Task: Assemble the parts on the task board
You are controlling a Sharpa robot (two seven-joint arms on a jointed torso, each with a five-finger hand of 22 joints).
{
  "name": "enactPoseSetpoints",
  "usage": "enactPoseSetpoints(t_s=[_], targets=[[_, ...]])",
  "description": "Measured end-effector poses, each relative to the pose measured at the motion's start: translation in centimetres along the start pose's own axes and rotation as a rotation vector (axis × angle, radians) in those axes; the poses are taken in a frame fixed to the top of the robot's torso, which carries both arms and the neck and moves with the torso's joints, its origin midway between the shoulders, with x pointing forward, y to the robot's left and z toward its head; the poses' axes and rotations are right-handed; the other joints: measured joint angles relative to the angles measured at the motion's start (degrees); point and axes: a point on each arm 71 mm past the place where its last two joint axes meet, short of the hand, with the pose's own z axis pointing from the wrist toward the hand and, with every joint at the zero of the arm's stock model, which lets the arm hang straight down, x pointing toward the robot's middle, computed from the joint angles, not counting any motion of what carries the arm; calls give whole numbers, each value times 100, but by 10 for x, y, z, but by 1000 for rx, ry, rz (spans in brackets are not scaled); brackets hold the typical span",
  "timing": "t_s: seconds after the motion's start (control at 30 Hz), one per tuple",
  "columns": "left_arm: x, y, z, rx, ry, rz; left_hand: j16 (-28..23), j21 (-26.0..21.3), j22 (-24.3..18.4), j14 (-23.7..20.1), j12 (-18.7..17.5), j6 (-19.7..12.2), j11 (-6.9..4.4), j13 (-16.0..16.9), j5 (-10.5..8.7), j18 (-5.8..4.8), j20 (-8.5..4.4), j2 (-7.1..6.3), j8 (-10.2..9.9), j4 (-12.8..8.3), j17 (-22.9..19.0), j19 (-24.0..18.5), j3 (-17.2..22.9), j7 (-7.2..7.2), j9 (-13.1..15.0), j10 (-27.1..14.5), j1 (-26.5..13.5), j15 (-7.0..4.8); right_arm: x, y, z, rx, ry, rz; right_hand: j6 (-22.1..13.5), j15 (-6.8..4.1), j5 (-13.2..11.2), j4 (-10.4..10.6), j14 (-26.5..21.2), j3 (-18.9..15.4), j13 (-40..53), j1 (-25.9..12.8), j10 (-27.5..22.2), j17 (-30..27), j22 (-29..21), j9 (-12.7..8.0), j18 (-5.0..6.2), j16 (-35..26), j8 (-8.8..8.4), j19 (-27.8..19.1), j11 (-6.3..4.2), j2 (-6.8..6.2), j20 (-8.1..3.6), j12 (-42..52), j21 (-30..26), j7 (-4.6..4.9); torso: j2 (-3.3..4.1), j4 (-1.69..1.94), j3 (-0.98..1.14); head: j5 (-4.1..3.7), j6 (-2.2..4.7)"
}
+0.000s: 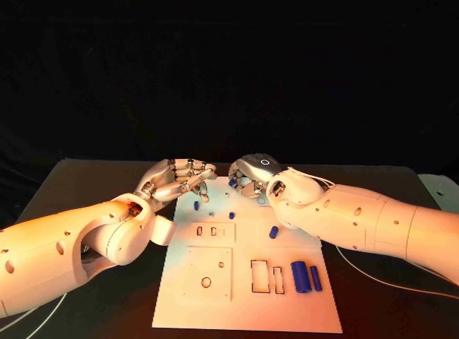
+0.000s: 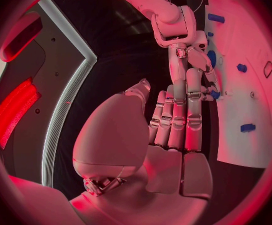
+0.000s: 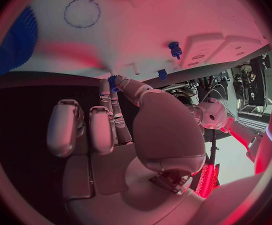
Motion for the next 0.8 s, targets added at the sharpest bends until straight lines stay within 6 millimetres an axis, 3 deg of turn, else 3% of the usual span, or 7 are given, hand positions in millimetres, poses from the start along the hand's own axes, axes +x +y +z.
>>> enactPoseSetpoints(t_s=[0.47,0.5,0.53,0.63,0.67,0.73,0.8], targets=[[0,-3,2,5,2,2,0,22,11,-20,0,0,0,0,0,0,21,0,0,0,-1,-21,0,0,8,0,0,20,2,2,6,4,11,-5,-40,0,-2,40,0,10,30,-46,-113,-1,-4,3,0,-2,0,0,31,-47,0,36,0,20,15,-1,-2,6,-12],[0,-3,2,5,2,2,0,22,11,-20,0,0,0,0,0,0,21,0,0,0,-1,-21,0,0,8,0,0,20,2,2,6,4,13,-5,-58,0,-2,40,0,10,29,-58,-115,-2,-4,24,0,-2,0,0,33,-59,0,37,0,34,15,-1,-3,3,-16],[0,-3,2,5,2,2,0,22,11,-20,0,0,0,0,0,0,21,0,0,0,-1,-21,0,0,8,0,0,20,3,2,6,4,15,-6,-95,0,-2,40,0,11,29,-67,-133,-3,-4,256,0,-2,0,0,51,-68,0,42,0,35,15,-1,-5,3,-20],[0,-3,2,5,2,2,0,22,11,-20,0,0,0,0,0,0,21,0,0,0,-1,-21,0,0,8,0,0,20,3,2,7,4,23,-7,-117,0,-3,43,0,13,31,-68,-174,-10,-4,287,0,-2,-36,0,54,-68,0,32,0,52,13,-3,-7,2,-26],[0,-3,2,5,2,2,0,22,11,-20,0,0,0,0,0,0,21,0,0,0,-1,-21,0,0,8,0,0,20,3,2,7,4,25,-7,-176,3,-11,67,-3,28,31,-92,-219,-14,-14,394,0,-2,-50,0,69,-93,0,27,0,58,13,-4,-8,5,-27],[0,-3,2,5,2,2,0,22,10,-20,0,0,0,0,0,0,21,0,0,0,-1,-21,0,0,8,0,0,20,3,2,7,5,30,-8,-360,77,-48,112,-7,20,18,-146,-344,-37,-76,511,0,-2,-155,-40,112,-145,40,-23,-32,119,13,-5,-8,10,-28],[0,-3,2,5,1,3,0,22,11,-20,0,-2,0,0,0,0,19,0,0,0,-1,-23,0,2,8,0,0,20,4,1,7,9,34,-10,-848,173,-48,173,2,-28,-23,-281,-620,-136,-194,401,1,-16,-483,-114,222,-280,114,-118,-122,236,13,-7,-8,10,-25]])
